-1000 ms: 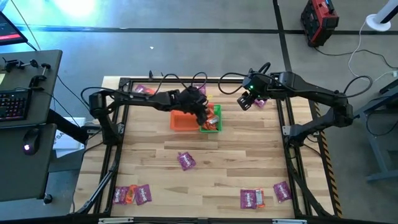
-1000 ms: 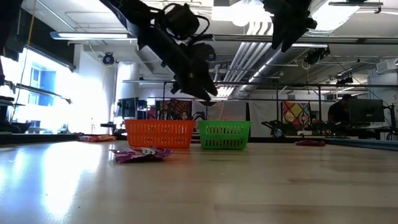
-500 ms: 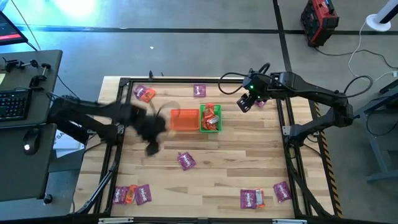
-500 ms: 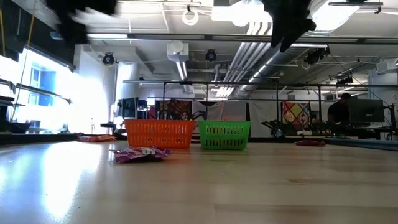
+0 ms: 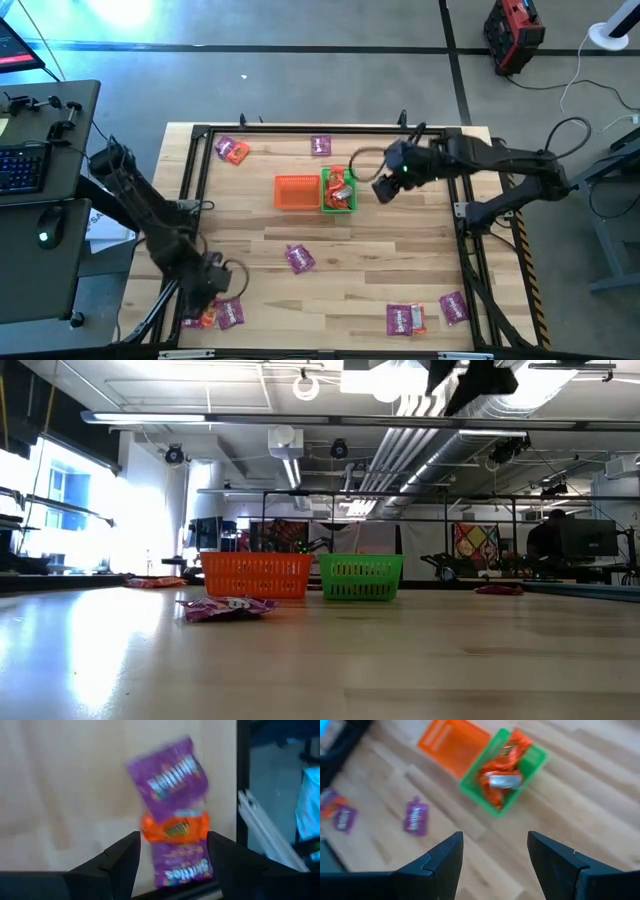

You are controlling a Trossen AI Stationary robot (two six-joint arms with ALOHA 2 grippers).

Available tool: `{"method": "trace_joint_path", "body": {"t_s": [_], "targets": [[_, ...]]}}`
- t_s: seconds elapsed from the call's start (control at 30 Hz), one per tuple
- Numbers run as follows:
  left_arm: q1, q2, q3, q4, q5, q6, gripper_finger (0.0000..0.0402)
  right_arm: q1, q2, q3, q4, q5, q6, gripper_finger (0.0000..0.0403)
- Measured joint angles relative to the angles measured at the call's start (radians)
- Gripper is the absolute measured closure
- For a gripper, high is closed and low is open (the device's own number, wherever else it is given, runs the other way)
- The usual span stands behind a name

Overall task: Sort candy by brand, put in halloween buckets
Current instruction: Put the orange chocolate into the green bin

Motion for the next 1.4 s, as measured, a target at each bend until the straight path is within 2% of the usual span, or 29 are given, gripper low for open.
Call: {"method": "trace_joint_path", "body": {"t_s": [0.17, 0.33, 0.43, 0.7, 1.23, 1.4], "targets": [[-0.087, 0.000, -0.096, 0.069, -0.001, -0.022, 0.0184, 0.111, 0.000, 0.000, 0.042, 0.067, 0.111, 0.0187], [-0.101, -0.001, -0.161, 0.201, -0.005, 0.044, 0.0184, 0.187, 0.000, 0.000, 0.041, 0.154, 0.158, 0.0187], [-0.115, 0.000, -0.202, 0.246, 0.005, 0.024, 0.0184, 0.209, 0.000, 0.000, 0.041, 0.177, 0.159, 0.0187], [-0.113, -0.001, -0.234, 0.306, -0.076, -0.005, 0.0184, 0.215, 0.000, 0.000, 0.040, 0.194, 0.154, 0.0187], [-0.121, 0.119, -0.256, 0.407, -0.078, 0.046, 0.0185, 0.213, 0.000, 0.000, 0.037, 0.217, 0.122, 0.0187], [-0.117, 0.112, -0.257, 0.398, -0.083, 0.055, 0.0214, 0.213, 0.000, 0.000, 0.037, 0.227, 0.121, 0.0187]]}}
